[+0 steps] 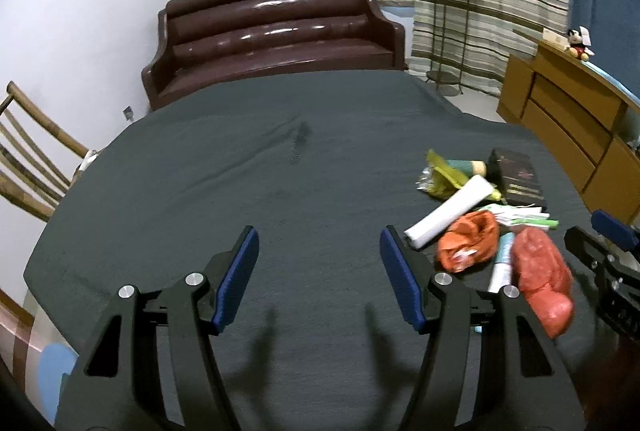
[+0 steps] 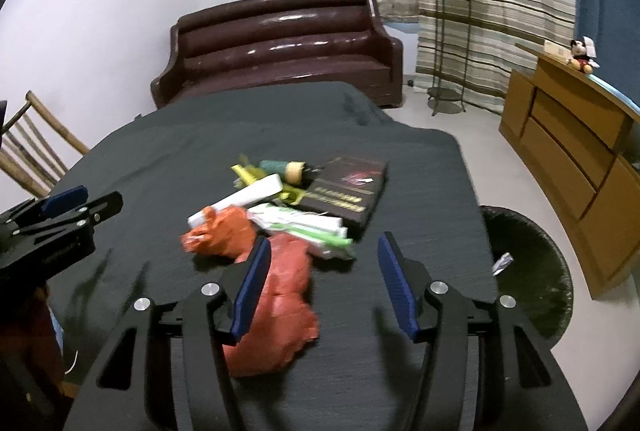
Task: Collect trash
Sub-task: 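Grasp the red plastic bag with the right tool and lift it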
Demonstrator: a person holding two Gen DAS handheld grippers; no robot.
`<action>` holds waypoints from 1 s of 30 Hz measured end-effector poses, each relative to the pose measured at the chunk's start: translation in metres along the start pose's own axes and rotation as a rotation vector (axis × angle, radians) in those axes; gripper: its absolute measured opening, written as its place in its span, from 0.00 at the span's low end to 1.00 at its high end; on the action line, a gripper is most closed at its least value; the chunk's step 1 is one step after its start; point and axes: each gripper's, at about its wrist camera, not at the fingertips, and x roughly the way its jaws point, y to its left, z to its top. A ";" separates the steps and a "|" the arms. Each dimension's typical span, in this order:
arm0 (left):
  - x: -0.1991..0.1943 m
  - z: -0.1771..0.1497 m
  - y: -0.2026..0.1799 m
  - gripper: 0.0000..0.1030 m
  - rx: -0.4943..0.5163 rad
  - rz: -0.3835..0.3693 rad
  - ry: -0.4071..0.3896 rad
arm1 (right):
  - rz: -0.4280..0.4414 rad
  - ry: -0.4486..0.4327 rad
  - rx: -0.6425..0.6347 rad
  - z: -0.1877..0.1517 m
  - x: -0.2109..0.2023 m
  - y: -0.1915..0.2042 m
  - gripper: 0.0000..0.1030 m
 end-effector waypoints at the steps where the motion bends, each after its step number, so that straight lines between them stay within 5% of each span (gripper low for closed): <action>1: 0.000 -0.001 0.005 0.60 -0.005 0.005 0.002 | 0.003 0.004 -0.005 -0.001 0.001 0.003 0.54; 17: 0.005 -0.011 0.017 0.60 -0.022 -0.017 0.012 | 0.002 0.108 -0.047 -0.022 0.017 0.033 0.57; 23: 0.005 -0.013 0.007 0.60 -0.015 -0.040 0.013 | 0.000 0.110 -0.049 -0.027 0.014 0.034 0.45; 30: 0.002 -0.013 -0.011 0.60 0.005 -0.077 0.010 | -0.006 0.077 -0.041 -0.026 0.003 0.031 0.43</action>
